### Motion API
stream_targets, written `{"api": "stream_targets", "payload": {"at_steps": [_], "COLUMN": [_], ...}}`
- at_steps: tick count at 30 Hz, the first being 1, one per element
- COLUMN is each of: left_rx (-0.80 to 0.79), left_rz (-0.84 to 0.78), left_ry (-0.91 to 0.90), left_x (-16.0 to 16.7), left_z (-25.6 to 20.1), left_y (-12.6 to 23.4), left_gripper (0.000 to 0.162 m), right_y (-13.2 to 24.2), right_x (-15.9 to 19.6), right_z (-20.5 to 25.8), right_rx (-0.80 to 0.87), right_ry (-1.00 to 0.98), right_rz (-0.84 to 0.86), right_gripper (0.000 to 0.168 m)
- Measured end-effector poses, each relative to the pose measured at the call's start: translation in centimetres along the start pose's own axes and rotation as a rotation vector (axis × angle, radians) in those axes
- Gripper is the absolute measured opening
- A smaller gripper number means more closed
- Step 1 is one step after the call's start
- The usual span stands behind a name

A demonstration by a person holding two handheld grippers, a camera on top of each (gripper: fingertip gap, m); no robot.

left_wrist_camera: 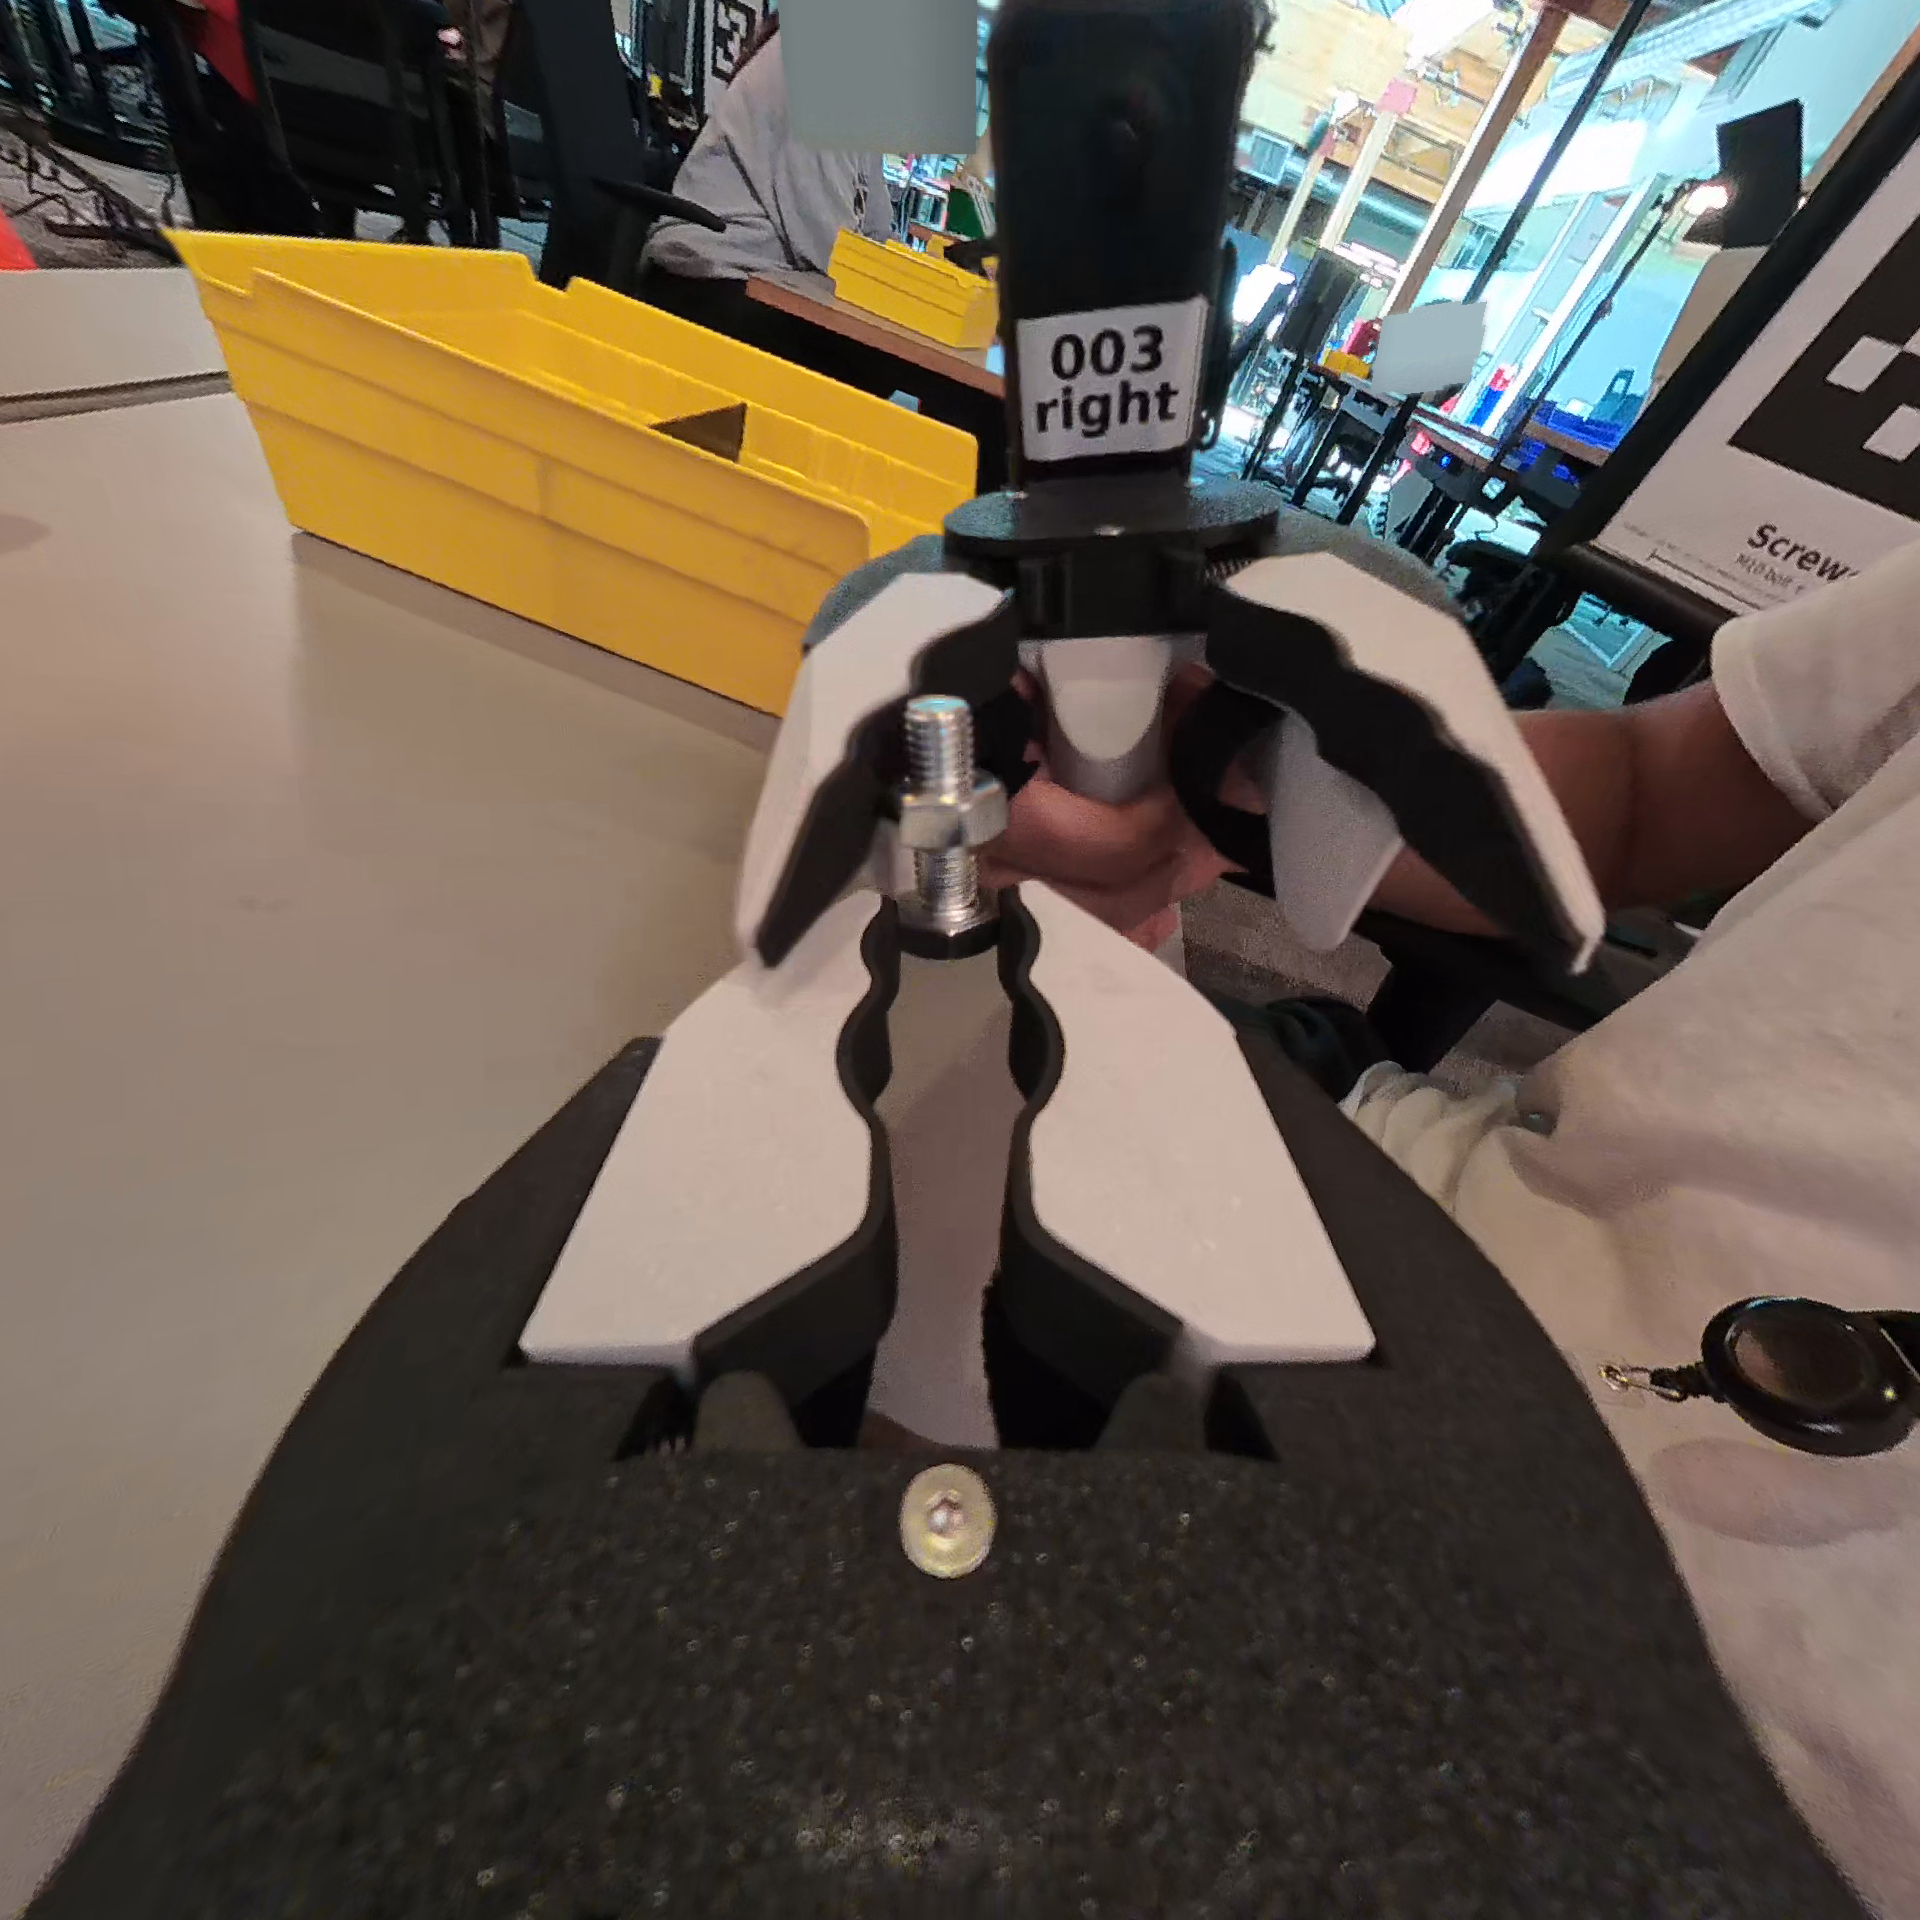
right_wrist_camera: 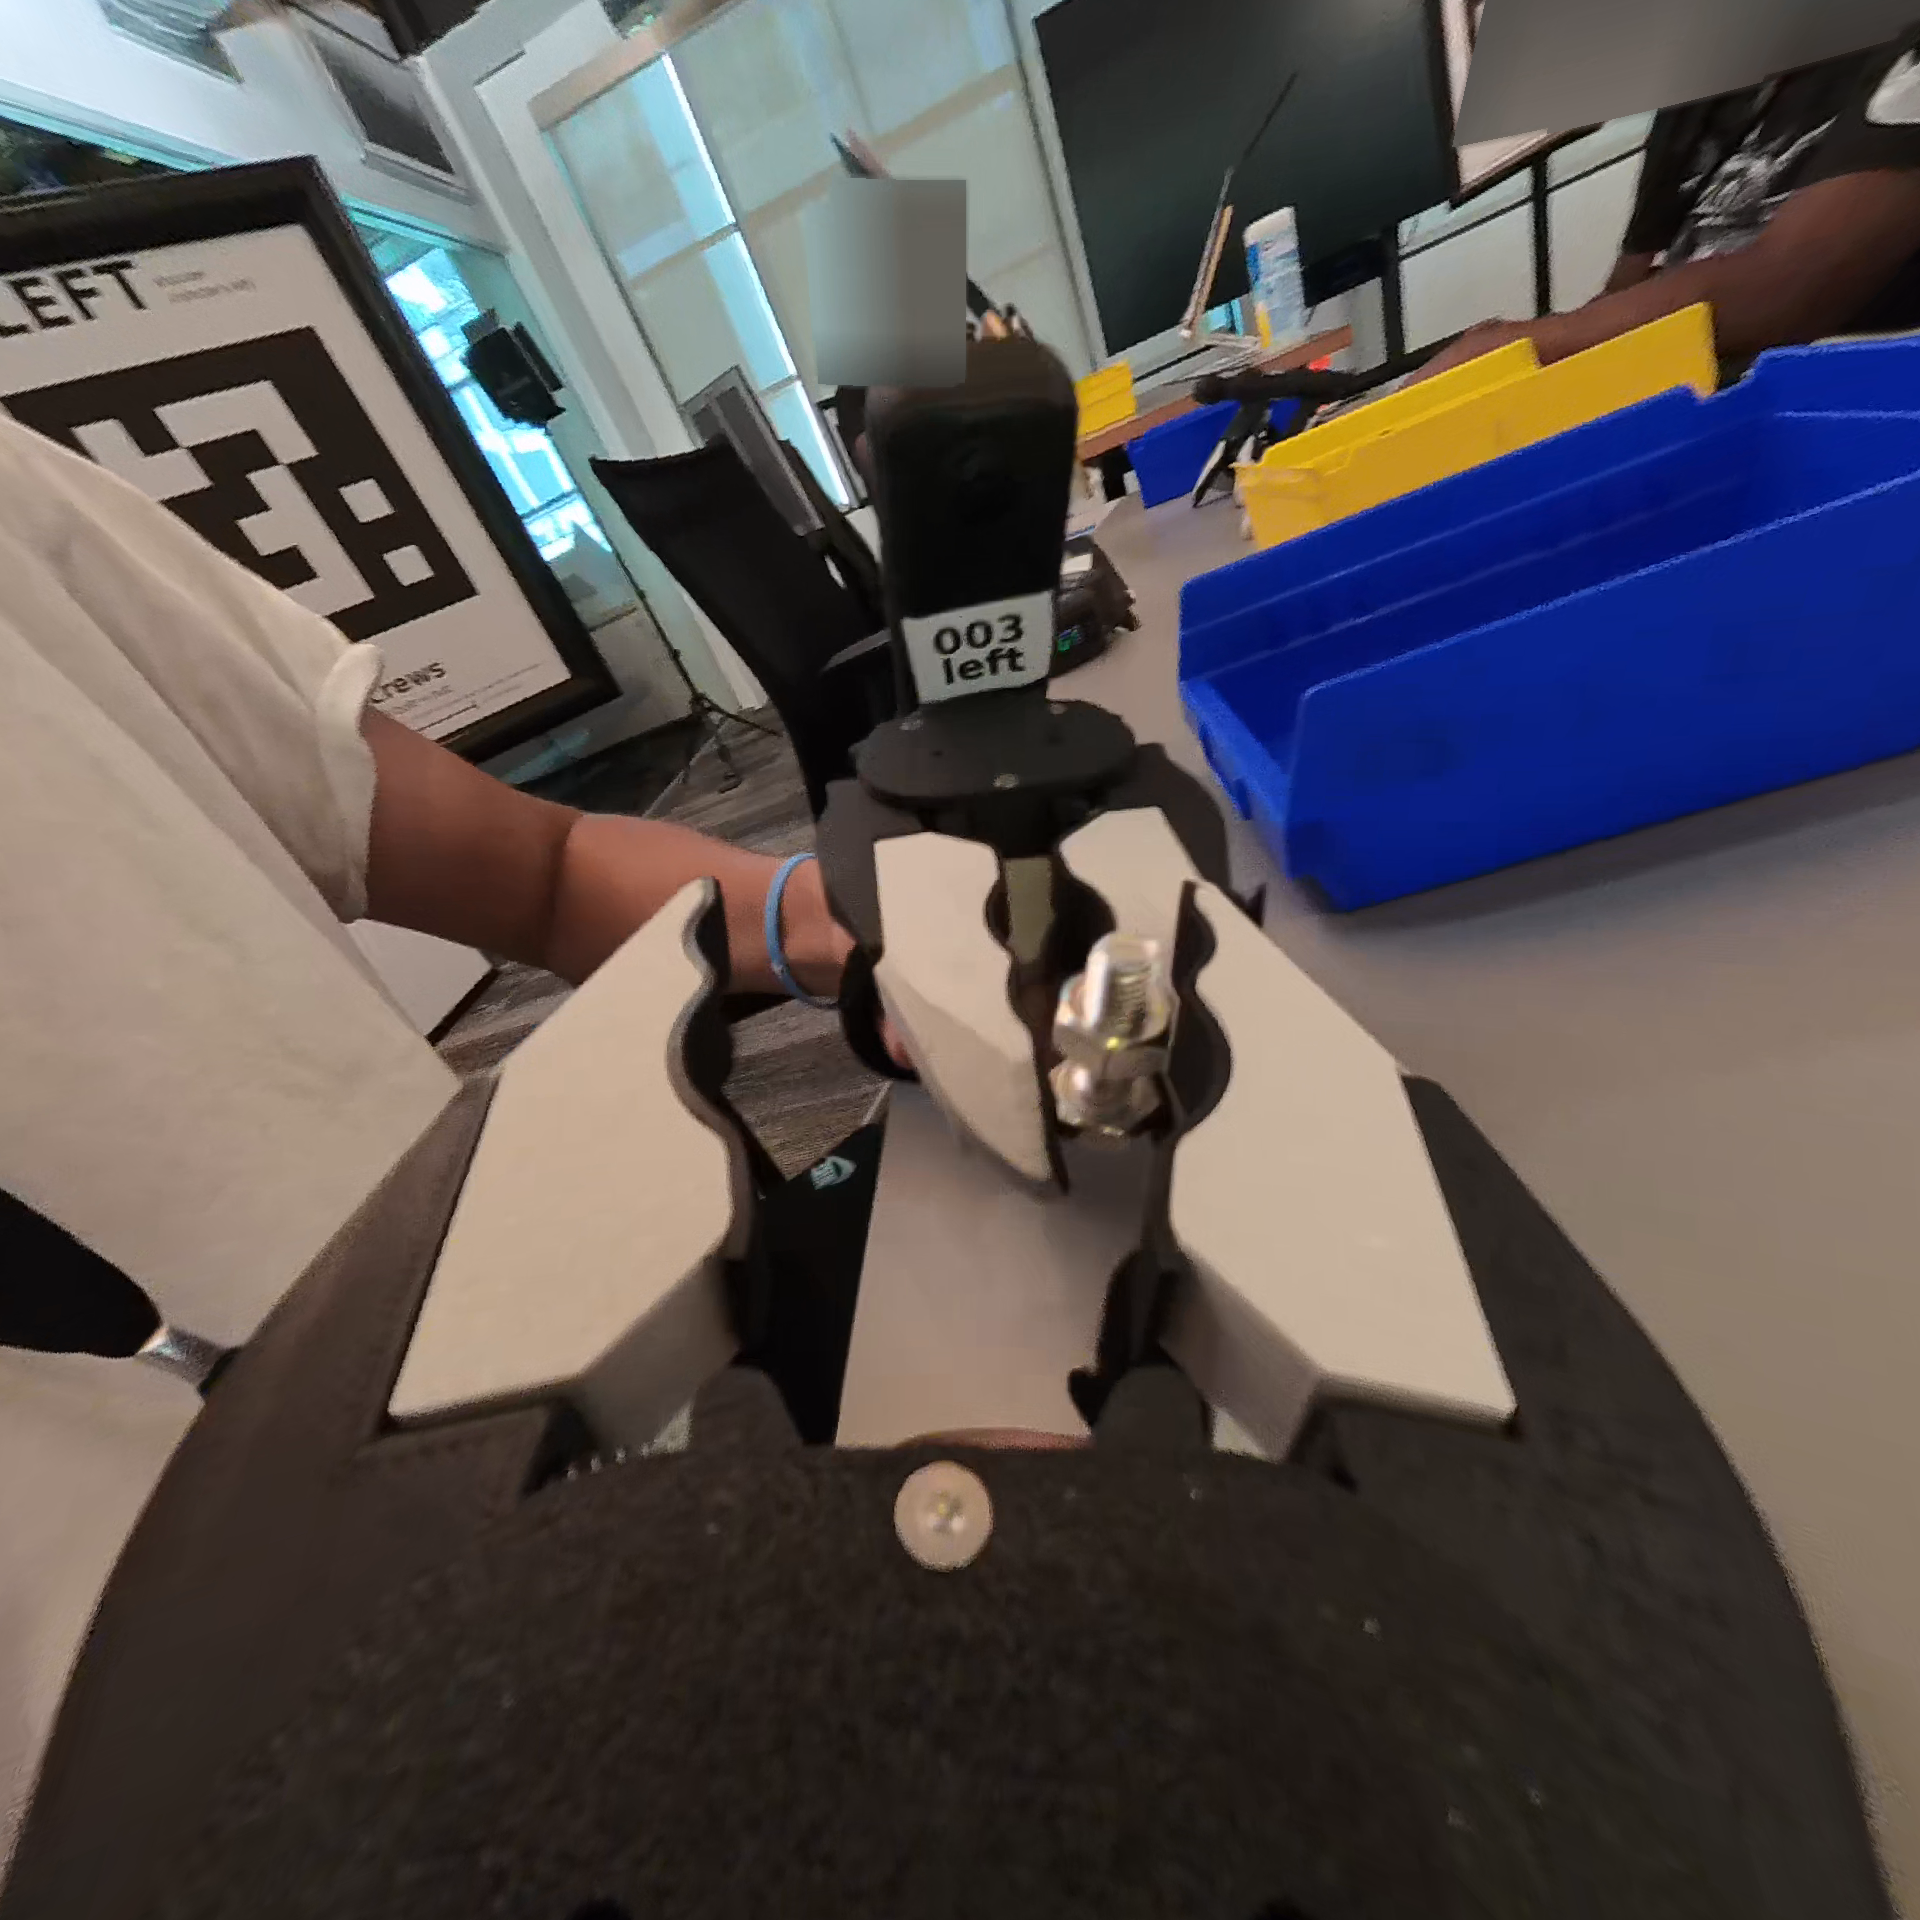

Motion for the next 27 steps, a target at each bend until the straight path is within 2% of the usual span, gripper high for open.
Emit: {"api": "stream_targets", "payload": {"at_steps": [4,6,9,12,14,16,19,22,25,27], "left_rx": [-0.016,-0.032,-0.033,-0.02,-0.019,-0.035,-0.051,-0.044,-0.023,-0.026], "left_rz": [-0.005,-0.014,-0.01,0.018,0.018,0.016,0.0,0.001,0.032,0.038], "left_ry": [-0.001,0.005,0.007,-0.023,-0.025,-0.02,0.001,0.008,-0.019,-0.029], "left_x": [0.0,-0.1,-0.1,0.3,0.3,0.3,0.2,0.1,0.7,0.8], "left_z": [0.3,0.8,0.9,0.4,0.3,0.8,1.5,1.5,0.8,0.6], "left_y": [0.6,1.0,0.9,0.2,0.1,0.3,1.0,0.9,0.1,0.0], "left_gripper": [0.018,0.018,0.018,0.018,0.018,0.018,0.018,0.018,0.018,0.018], "right_y": [2.6,4.0,3.3,1.0,0.8,2.1,4.5,3.6,1.0,0.7], "right_x": [-1.2,-0.8,-0.4,0.4,0.0,-0.5,-0.4,0.1,0.6,0.6], "right_z": [-1.1,-1.2,-0.3,-0.1,0.0,-0.8,-1.6,-1.1,-0.6,-0.6], "right_rx": [0.094,0.124,0.066,0.029,0.008,0.073,0.154,0.114,0.058,0.039], "right_ry": [0.034,0.055,0.034,0.012,0.0,0.022,0.051,0.045,0.02,0.008], "right_rz": [-0.044,-0.015,-0.011,0.019,-0.003,-0.028,-0.019,-0.003,-0.003,-0.005], "right_gripper": [0.078,0.067,0.057,0.082,0.082,0.081,0.068,0.059,0.08,0.081]}}
Point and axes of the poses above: each gripper's, where its closed fingertips meet, y back along the fingers, x out of its underside, z = x × y across the jaws, the point moved 2 cm from there along y, back along the fingers, and after that the axes turned 8 degrees about -x, right-handed, at the moved point
